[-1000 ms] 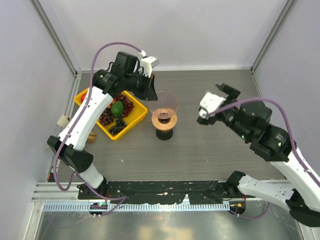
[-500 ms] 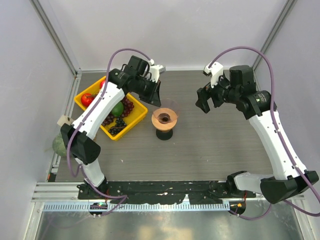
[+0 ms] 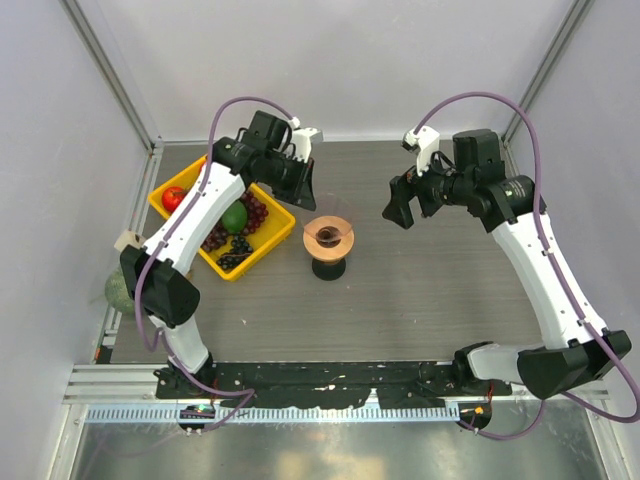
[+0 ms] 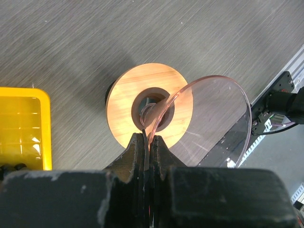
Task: Place the coffee filter in the dripper
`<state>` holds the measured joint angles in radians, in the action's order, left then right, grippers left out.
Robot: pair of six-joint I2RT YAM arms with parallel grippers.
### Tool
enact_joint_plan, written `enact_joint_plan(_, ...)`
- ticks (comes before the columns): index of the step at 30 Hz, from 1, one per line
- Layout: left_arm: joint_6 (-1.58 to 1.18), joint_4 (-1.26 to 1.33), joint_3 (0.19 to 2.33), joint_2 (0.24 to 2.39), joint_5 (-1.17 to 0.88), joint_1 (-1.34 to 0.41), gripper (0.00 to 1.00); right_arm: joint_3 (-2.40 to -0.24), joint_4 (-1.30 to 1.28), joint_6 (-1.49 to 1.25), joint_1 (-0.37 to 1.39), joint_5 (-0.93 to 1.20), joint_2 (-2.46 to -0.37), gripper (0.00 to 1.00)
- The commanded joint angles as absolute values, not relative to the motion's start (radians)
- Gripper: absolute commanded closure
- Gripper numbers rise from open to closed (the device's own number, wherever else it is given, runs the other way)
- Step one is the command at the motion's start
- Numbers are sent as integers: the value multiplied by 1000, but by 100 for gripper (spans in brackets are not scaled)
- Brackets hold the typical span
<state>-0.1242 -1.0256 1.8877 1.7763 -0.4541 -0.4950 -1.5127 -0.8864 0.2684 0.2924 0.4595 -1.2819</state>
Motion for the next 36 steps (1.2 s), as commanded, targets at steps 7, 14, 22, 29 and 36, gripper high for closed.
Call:
enact_joint_plan(7, -149, -948, 1867, 1795, -497, -494, 100, -1528, -848, 183, 278, 522, -1308, 5)
enact_joint_plan(14, -173, -913, 1832, 1801, -511, -497, 100, -1537, -838, 137, 275, 586, -1353, 4)
enact_joint_plan(22, -201, -879, 1795, 1795, -519, -506, 99, -1551, -827, 127, 275, 637, -1400, 0)
enact_joint_plan(29, -172, -913, 1810, 1787, -488, -505, 78, -1545, -816, 114, 273, 666, -1422, 0)
enact_joint_plan(36, -164, -923, 1804, 1718, -497, -495, 48, -1526, -784, 60, 273, 695, -1436, 6)
